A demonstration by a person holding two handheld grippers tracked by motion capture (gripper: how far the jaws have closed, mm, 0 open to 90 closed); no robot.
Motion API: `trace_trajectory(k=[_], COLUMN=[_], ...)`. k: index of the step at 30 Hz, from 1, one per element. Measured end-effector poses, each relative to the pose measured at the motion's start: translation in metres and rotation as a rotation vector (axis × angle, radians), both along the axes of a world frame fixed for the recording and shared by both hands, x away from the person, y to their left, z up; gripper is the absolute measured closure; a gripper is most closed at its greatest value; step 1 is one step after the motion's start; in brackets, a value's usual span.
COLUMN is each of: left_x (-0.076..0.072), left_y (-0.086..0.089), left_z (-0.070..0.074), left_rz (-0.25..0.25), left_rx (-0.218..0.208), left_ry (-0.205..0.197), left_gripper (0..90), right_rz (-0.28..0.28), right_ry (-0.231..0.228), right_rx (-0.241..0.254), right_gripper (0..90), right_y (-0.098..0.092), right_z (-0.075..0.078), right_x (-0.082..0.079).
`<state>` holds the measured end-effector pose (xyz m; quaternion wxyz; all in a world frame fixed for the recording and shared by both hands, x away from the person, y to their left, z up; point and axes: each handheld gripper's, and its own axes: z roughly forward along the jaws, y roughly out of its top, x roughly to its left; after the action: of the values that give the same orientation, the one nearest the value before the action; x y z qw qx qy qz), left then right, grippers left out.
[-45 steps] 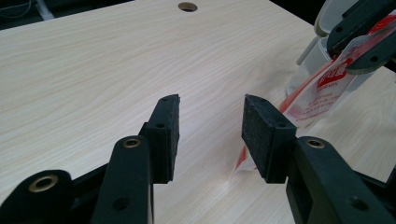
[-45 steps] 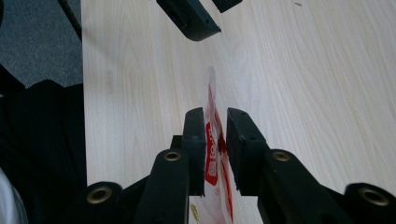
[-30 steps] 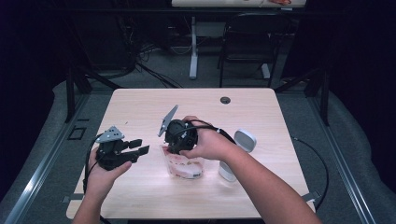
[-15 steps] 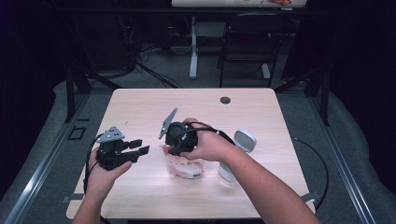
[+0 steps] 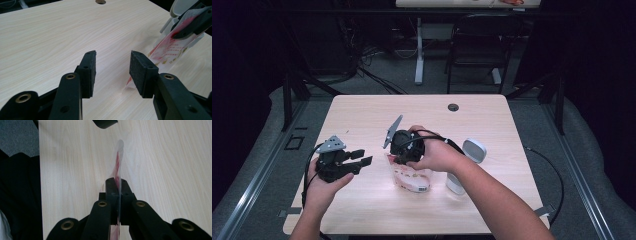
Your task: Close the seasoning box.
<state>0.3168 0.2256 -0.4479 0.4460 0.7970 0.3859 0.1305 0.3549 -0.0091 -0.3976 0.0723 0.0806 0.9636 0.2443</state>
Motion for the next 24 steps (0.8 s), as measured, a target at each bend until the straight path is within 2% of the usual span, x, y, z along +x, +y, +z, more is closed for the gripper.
trace_trajectory(k=[12, 24], left_x=[-0.0001, -0.0004], left_y=[-0.0012, -0.0041], left_z=[-0.0006, -0.0016], left_rz=[-0.005, -0.026], left_rx=[0.002, 0.005], left_ry=[-0.002, -0.016], left_gripper=[56.5, 52.9], right_rz=[0.009, 0.012], right_ry=[-0.008, 0.008], right_rx=[-0.008, 0.017], right_gripper=[89.9, 90.0], right_y=[-0.0016, -0.0082], right_z=[0.0014, 0.0043], right_x=[-0.0028, -0.0071])
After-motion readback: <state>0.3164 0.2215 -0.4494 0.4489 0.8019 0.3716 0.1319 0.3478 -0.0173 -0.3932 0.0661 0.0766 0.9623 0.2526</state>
